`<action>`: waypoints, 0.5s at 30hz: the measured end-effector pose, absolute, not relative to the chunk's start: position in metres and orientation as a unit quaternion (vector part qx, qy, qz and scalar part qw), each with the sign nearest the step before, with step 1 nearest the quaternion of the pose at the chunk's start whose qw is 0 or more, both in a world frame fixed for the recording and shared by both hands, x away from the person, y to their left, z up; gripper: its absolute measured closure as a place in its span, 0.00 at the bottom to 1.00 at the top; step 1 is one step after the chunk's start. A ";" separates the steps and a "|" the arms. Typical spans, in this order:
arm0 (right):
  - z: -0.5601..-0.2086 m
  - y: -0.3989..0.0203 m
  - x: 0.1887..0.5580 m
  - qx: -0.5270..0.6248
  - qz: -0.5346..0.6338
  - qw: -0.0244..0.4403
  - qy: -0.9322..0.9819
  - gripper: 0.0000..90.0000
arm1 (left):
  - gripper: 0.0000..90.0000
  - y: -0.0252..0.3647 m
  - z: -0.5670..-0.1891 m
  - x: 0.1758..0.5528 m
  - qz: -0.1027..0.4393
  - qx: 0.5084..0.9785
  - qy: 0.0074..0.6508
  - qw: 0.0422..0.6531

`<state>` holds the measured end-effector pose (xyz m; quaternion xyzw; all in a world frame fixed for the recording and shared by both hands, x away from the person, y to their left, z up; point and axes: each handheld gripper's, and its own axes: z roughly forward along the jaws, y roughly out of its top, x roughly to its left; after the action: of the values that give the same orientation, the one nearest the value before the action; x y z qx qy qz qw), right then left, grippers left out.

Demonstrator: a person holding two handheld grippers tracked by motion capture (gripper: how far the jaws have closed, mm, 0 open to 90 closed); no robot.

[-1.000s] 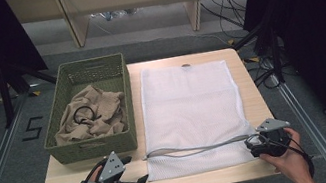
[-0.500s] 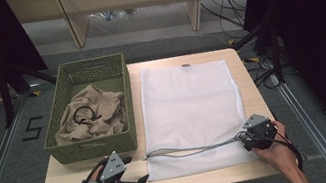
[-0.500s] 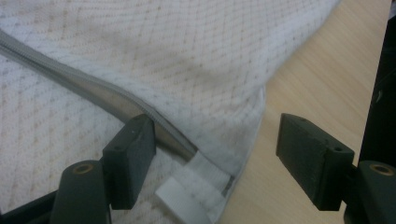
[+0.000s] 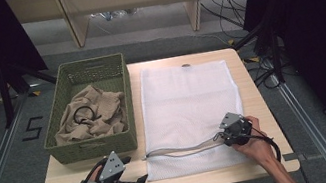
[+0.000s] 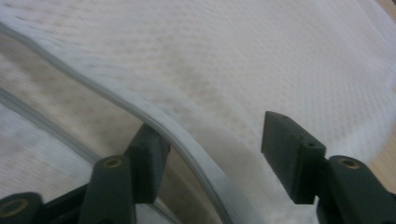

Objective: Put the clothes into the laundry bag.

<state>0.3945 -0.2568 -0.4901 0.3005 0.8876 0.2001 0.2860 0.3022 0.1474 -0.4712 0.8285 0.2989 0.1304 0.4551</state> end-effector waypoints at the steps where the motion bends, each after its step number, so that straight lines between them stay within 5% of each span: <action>1: -0.490 -0.251 0.395 0.291 0.200 0.278 0.893 0.51 | 0.22 0.147 -0.471 0.302 0.130 0.828 0.299 0.456; 15: -0.491 -0.204 0.407 0.238 0.227 0.241 0.913 0.88 | 0.23 0.149 -0.469 0.303 0.133 0.831 0.294 0.453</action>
<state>0.4069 -0.2039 -0.4906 0.2384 0.9130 0.2270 0.2409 0.3034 0.1491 -0.4692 0.8313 0.2937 0.1325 0.4530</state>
